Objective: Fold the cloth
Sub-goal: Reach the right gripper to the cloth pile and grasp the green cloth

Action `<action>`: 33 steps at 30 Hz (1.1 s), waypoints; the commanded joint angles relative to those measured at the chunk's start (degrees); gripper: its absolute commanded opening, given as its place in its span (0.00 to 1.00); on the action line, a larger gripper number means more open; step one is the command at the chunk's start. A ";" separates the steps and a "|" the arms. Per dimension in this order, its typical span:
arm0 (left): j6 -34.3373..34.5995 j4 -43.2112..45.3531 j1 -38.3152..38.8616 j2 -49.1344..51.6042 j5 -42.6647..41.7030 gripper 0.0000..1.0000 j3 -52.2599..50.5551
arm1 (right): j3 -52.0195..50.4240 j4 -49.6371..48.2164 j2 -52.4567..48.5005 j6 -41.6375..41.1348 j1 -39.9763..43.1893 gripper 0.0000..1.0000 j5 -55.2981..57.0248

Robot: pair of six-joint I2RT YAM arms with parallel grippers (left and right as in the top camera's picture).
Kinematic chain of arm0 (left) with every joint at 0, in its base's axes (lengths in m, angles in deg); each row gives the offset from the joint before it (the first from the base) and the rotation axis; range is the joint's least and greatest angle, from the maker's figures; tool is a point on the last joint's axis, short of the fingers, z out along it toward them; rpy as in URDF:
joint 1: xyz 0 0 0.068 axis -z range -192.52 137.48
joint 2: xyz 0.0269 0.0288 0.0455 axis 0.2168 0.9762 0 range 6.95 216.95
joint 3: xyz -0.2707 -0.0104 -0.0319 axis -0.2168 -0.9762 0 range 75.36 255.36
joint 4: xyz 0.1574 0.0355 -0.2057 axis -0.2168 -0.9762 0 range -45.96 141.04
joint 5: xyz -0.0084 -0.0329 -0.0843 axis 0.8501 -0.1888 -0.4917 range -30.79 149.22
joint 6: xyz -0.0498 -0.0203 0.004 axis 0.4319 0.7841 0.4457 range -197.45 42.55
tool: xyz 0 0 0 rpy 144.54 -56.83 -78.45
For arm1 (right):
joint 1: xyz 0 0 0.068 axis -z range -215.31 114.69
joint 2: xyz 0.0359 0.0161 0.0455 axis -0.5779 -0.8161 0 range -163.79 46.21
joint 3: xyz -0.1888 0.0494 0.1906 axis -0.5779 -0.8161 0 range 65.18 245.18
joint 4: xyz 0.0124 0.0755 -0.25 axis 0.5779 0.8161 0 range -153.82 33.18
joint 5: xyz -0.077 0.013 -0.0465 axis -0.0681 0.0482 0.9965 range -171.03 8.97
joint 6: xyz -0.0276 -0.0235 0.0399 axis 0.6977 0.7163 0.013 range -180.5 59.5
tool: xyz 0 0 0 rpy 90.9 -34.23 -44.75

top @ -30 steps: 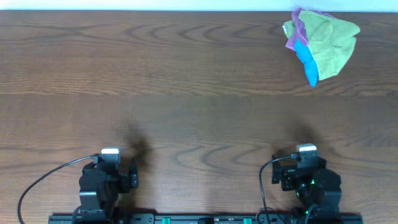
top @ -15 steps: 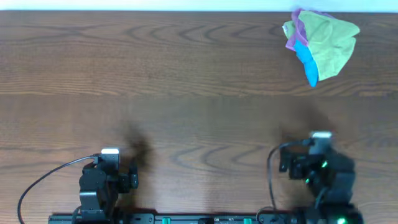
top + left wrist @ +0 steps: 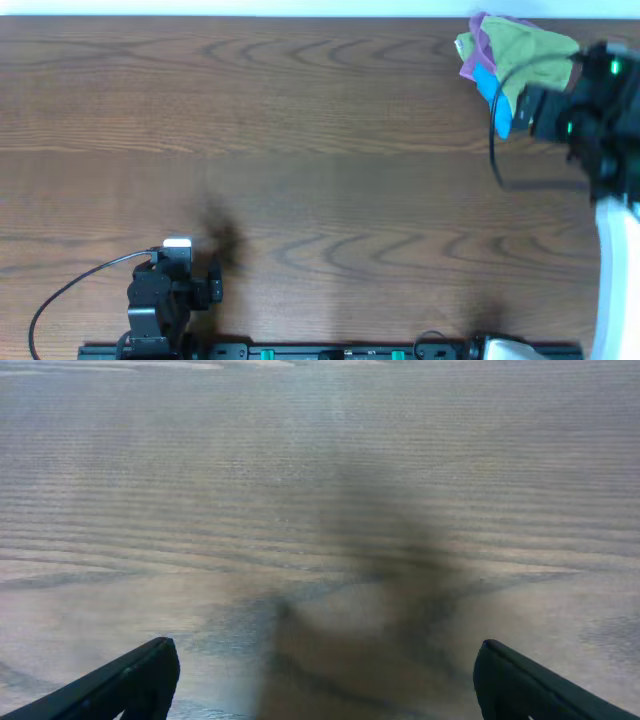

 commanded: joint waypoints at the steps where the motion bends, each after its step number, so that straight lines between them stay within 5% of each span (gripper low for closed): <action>1: -0.15 -1.90 -0.17 -0.37 -0.39 0.95 -1.18 | 5.79 0.00 -6.75 -0.11 0.52 0.99 2.95; 14: -0.15 -1.90 -0.17 -0.37 -0.39 0.95 -1.18 | 13.25 -8.96 -30.60 -2.25 4.07 0.99 3.48; 23: -0.15 -1.90 -0.17 -0.37 -0.39 0.95 -1.18 | 13.25 -17.64 -35.21 -0.33 5.68 0.99 6.23; 33: -0.15 -1.90 -0.17 -0.37 -0.37 0.95 -1.18 | 13.25 -32.13 -40.74 0.52 5.79 0.93 -3.98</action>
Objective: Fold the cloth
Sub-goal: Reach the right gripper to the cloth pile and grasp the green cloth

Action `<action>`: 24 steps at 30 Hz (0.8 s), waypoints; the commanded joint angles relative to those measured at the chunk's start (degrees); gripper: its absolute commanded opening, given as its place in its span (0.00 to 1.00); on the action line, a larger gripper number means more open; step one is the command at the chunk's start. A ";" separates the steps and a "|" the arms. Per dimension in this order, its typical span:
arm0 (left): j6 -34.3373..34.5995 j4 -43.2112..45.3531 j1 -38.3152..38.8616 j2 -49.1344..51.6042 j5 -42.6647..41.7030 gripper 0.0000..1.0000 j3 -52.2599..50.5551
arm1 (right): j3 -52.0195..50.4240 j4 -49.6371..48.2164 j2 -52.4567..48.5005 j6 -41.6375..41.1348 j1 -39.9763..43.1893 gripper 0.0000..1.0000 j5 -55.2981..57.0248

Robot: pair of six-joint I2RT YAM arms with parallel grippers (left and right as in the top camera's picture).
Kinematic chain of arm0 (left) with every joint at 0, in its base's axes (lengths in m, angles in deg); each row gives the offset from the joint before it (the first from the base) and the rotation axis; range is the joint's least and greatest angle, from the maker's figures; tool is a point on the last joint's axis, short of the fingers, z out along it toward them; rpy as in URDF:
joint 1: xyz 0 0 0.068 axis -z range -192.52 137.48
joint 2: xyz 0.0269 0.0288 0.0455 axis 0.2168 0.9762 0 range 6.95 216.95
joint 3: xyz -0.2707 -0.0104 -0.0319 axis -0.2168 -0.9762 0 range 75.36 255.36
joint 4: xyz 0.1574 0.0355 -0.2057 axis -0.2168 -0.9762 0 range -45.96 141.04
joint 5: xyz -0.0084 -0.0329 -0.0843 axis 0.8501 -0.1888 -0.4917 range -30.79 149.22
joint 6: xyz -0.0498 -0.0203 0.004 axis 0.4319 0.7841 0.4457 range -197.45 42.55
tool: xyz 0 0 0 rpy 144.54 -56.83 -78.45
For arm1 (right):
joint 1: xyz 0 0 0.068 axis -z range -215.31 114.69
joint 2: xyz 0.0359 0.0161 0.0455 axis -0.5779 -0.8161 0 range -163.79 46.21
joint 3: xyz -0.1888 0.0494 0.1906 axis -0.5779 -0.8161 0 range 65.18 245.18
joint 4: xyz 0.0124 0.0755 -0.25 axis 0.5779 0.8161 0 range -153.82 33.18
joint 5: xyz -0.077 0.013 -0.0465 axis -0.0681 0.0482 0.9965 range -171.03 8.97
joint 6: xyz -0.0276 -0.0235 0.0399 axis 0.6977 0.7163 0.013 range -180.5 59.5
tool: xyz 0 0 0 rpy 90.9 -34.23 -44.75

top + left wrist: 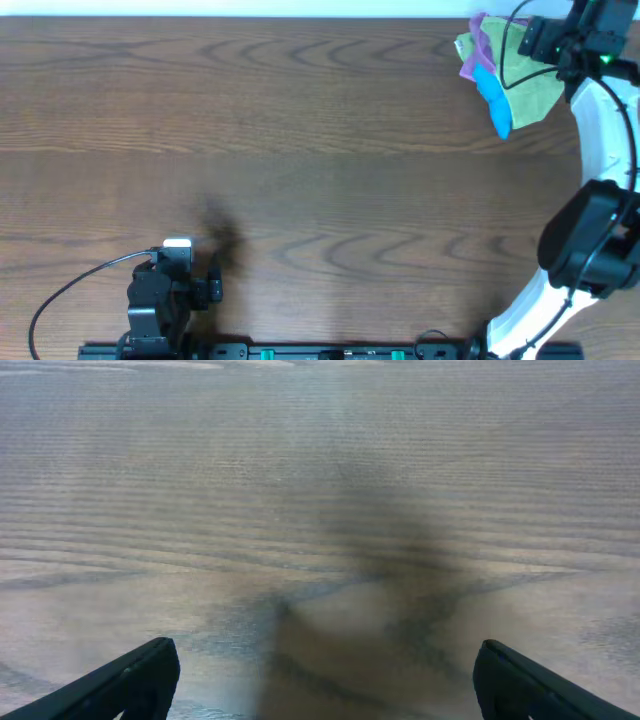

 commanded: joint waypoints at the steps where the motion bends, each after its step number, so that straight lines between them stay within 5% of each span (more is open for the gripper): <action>1: -0.15 -1.88 -0.17 -0.37 -0.39 0.95 -1.18 | 0.66 -1.09 -4.66 -1.33 0.48 0.93 -2.75; 10: -0.15 -1.88 -0.20 -0.37 -0.39 0.95 -1.18 | 0.66 -6.14 -10.58 -1.44 0.72 0.84 -3.08; 14: -0.15 -1.88 -0.17 -0.37 -0.37 0.95 -1.18 | 0.66 -7.67 -11.08 -2.45 1.09 0.72 -4.00; 24: -0.15 -1.88 -0.20 -0.37 -0.37 0.95 -1.18 | 0.66 -5.22 -11.06 -2.71 1.11 0.01 -4.20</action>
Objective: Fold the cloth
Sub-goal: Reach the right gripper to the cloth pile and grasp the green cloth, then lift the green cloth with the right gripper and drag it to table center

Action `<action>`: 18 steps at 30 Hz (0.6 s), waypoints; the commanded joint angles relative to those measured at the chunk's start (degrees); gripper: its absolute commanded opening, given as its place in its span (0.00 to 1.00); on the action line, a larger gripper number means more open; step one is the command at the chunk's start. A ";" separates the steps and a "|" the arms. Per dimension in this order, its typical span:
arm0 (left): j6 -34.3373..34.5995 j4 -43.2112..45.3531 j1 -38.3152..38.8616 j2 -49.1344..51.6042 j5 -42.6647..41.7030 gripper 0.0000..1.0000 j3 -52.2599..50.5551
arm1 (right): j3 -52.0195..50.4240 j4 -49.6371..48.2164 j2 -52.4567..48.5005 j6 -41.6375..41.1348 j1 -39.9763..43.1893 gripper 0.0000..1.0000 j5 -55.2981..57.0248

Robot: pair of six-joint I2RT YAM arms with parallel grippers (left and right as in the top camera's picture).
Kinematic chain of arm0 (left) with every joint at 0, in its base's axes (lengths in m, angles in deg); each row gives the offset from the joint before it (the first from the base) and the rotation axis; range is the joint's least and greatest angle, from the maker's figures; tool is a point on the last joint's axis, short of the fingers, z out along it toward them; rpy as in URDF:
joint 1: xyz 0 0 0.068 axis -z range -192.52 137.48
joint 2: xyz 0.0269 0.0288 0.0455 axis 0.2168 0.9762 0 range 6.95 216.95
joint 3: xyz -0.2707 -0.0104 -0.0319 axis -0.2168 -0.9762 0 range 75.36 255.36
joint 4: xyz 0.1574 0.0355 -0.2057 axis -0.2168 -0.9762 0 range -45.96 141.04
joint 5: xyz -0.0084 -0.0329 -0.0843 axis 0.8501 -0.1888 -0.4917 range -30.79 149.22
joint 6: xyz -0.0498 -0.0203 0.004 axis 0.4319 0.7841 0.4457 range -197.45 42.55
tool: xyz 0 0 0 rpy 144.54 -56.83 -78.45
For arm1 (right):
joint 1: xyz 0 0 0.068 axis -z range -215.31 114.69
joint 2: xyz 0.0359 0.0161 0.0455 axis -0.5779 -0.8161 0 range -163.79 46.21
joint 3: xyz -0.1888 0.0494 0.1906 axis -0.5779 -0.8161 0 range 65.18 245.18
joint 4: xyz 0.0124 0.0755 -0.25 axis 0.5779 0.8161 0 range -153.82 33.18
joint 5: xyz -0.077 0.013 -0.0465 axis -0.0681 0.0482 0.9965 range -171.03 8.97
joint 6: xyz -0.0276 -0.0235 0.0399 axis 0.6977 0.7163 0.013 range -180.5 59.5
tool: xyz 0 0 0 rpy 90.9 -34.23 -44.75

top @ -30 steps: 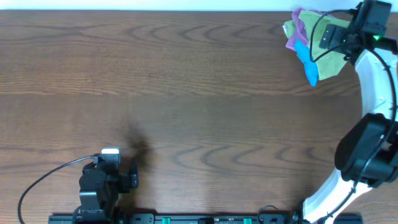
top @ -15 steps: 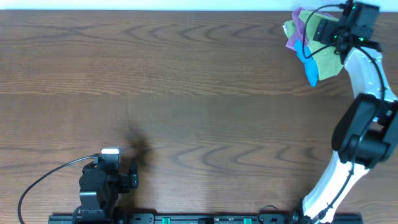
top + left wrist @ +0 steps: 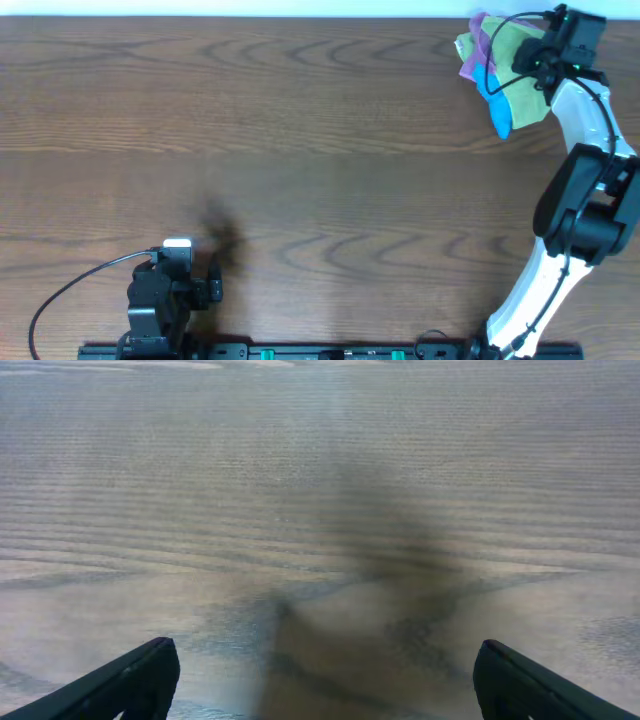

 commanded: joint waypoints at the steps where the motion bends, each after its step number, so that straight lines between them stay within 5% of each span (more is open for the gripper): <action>1: -0.15 -1.88 -0.17 -0.37 -0.37 0.95 -1.18 | 0.50 0.96 0.48 -0.44 0.42 0.01 -0.35; 10: -0.15 -1.88 -0.20 -0.37 -0.37 0.95 -1.18 | 0.50 5.64 8.35 0.26 -0.26 0.01 -3.32; 18: -0.15 -1.88 -0.17 -0.37 -0.39 0.95 -1.18 | 0.50 21.49 21.88 4.83 -6.01 0.01 -4.79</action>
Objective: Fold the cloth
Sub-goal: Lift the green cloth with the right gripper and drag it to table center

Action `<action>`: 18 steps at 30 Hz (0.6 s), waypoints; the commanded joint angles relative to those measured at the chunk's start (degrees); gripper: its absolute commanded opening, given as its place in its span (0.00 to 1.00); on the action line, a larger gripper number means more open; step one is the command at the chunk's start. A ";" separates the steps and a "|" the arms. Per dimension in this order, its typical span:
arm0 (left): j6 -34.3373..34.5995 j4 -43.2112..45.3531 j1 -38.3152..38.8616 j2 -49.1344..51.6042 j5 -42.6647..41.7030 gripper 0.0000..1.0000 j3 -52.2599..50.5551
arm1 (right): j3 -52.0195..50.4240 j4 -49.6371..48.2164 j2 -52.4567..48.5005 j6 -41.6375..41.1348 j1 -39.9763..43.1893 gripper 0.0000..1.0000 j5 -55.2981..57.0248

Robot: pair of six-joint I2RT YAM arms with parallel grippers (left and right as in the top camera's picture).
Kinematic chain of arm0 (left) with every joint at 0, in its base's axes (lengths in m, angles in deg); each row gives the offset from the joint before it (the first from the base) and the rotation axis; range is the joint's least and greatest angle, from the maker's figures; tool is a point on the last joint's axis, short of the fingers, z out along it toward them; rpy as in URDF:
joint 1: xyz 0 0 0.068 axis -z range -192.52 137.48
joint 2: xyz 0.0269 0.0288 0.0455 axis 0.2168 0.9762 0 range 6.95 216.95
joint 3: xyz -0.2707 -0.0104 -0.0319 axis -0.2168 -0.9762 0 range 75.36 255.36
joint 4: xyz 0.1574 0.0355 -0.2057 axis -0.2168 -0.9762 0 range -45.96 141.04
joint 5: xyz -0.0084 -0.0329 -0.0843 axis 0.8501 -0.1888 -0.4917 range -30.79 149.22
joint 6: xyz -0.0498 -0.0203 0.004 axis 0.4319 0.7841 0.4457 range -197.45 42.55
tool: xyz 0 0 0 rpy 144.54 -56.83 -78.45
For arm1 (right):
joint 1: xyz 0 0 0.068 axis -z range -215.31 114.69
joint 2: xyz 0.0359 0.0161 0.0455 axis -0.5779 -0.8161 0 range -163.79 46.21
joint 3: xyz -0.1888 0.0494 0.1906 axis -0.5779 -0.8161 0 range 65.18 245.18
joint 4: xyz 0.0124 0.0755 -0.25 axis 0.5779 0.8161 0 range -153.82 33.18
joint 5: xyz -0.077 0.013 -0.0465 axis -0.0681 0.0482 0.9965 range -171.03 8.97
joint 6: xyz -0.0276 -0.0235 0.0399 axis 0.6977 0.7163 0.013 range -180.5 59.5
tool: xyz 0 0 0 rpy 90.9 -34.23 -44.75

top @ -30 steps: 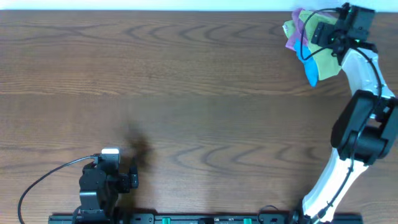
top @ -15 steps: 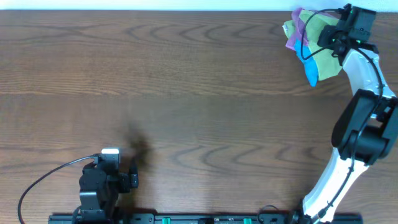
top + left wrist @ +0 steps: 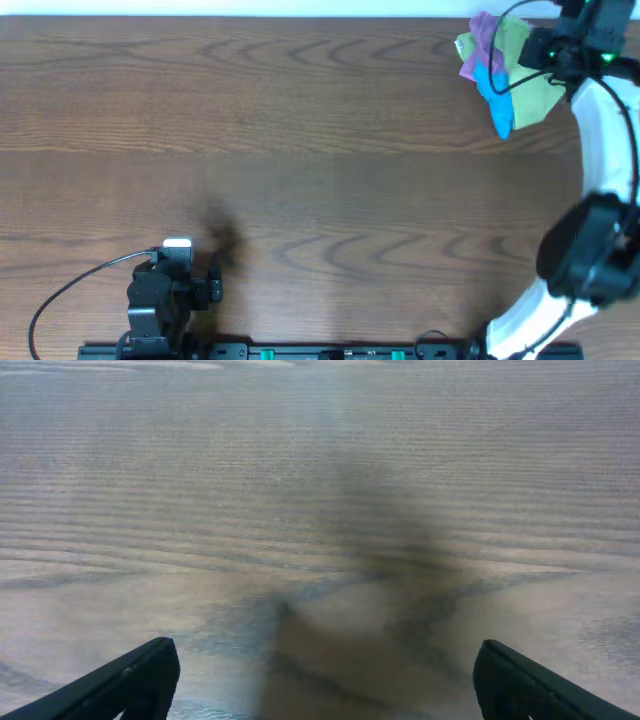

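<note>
The cloth lies crumpled in the far right corner of the table, showing green, purple and blue parts. My right gripper is at the cloth's right edge near the table's back edge; from overhead its fingers are hidden by the dark wrist, so their state is unclear. My left arm rests at the near left, far from the cloth. In the left wrist view my left gripper stands wide open over bare wood, with nothing between its fingers.
The wooden table stretches between the two arms. A black cable loops from the left arm at the near left. The right arm's white link runs along the right edge. A black rail lines the front edge.
The right arm's wrist has shifted a little to the right at the cloth's edge and its elbow sits nearer the front. The cloth looks much the same. The left arm has not moved.
The right arm's wrist first hung over the cloth's near right side. Then it was at the cloth's far right edge by the table's back, and it has stayed about there with small shifts. The cloth remains crumpled in the corner. The left gripper stayed open and still.
</note>
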 commanded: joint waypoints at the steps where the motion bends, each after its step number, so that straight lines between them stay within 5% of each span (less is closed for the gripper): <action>1: -0.15 -1.90 -0.17 -0.37 -0.37 0.95 -1.18 | 0.44 5.31 5.60 3.19 -4.00 0.01 -1.22; 18: -0.15 -1.90 -0.17 -0.37 -0.39 0.95 -1.18 | 0.44 31.61 27.17 3.43 -32.11 0.01 -2.16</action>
